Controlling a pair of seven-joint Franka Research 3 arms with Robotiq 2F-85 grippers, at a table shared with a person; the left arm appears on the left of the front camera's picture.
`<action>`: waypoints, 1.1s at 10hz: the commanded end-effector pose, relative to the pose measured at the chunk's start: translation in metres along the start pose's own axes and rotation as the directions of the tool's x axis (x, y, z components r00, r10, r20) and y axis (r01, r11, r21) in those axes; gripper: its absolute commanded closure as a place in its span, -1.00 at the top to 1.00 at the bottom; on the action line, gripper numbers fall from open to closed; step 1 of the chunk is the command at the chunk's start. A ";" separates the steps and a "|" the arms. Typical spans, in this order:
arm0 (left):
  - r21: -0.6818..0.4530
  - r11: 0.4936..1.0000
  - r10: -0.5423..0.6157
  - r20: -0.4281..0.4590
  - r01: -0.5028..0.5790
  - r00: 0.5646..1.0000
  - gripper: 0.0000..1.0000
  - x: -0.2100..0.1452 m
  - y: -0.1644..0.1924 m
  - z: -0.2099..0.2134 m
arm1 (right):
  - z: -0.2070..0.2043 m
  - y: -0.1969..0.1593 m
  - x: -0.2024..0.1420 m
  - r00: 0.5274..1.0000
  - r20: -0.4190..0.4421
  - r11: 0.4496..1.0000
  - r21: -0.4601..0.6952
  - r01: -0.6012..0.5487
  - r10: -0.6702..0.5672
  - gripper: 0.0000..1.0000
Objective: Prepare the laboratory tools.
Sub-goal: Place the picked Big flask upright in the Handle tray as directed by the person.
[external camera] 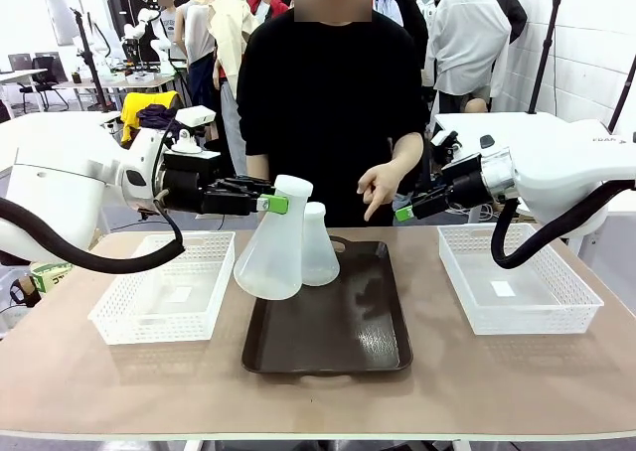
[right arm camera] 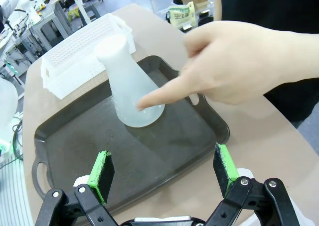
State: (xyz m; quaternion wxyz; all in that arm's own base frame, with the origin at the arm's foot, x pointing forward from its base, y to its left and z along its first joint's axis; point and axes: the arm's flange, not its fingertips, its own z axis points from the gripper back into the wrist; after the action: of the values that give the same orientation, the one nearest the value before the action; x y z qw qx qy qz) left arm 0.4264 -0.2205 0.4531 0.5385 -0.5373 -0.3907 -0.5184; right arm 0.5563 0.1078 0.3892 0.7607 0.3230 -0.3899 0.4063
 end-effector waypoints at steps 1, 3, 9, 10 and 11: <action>0.005 1.000 -0.005 0.004 0.005 1.000 -1.00 0.009 -0.004 0.002 | 0.001 -0.001 0.002 1.000 -0.019 1.000 -0.005 0.005 -0.005 1.00; -0.017 1.000 -0.025 -0.002 0.025 1.000 -1.00 -0.003 -0.004 -0.002 | 0.001 -0.001 0.002 1.000 -0.019 1.000 -0.005 0.005 -0.005 1.00; 0.225 0.961 -0.200 0.183 0.157 0.963 -1.00 -0.087 0.033 -0.061 | 0.001 -0.001 0.002 1.000 -0.019 1.000 -0.005 0.005 -0.005 1.00; 0.230 0.953 -0.235 0.144 0.199 0.961 -1.00 -0.102 0.038 -0.076 | 0.001 -0.001 0.002 1.000 -0.019 1.000 -0.005 0.005 -0.005 1.00; 0.204 0.957 -0.233 0.116 0.207 0.966 -1.00 -0.114 0.042 -0.088 | 0.001 -0.001 0.002 1.000 -0.019 1.000 -0.005 0.005 -0.005 1.00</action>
State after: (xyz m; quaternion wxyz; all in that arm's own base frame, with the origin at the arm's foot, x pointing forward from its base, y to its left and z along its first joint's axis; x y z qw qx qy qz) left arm 0.4335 -0.2807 0.3310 0.4997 -0.4874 -0.5244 -0.4876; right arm 0.5565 0.1078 0.3892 0.7607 0.3229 -0.3900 0.4061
